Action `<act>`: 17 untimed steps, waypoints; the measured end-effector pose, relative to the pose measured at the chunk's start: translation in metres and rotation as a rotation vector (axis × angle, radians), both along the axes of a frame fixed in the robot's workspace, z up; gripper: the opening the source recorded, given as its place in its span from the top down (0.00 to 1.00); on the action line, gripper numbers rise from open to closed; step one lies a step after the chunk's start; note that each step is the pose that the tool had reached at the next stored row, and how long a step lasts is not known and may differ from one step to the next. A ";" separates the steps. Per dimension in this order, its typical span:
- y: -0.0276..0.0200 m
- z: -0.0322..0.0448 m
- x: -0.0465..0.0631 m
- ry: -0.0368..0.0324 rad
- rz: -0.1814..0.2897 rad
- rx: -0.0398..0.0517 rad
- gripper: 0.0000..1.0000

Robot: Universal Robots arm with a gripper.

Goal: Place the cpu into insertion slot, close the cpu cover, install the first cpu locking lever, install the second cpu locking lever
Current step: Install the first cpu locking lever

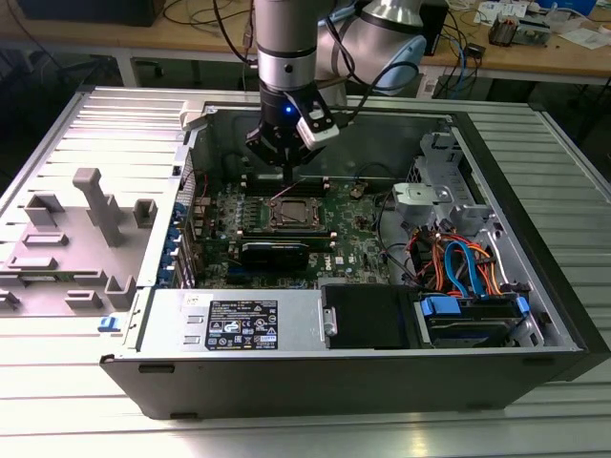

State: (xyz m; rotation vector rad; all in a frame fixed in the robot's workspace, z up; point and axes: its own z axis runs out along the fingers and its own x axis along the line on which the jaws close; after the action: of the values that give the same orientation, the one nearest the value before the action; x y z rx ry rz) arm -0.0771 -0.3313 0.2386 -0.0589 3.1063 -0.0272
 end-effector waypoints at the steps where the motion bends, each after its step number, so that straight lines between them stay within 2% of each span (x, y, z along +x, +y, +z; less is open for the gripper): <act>1: 0.0003 -0.0003 0.000 0.0000 0.000 -0.0001 0.89; 9: 0.0037 -0.0054 0.000 0.0000 0.001 -0.0002 0.89; 17: 0.0046 -0.0106 0.008 0.0002 0.001 -0.0012 0.89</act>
State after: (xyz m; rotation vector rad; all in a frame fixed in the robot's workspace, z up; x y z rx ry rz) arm -0.0695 -0.3266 0.2281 -0.0608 3.1065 -0.0290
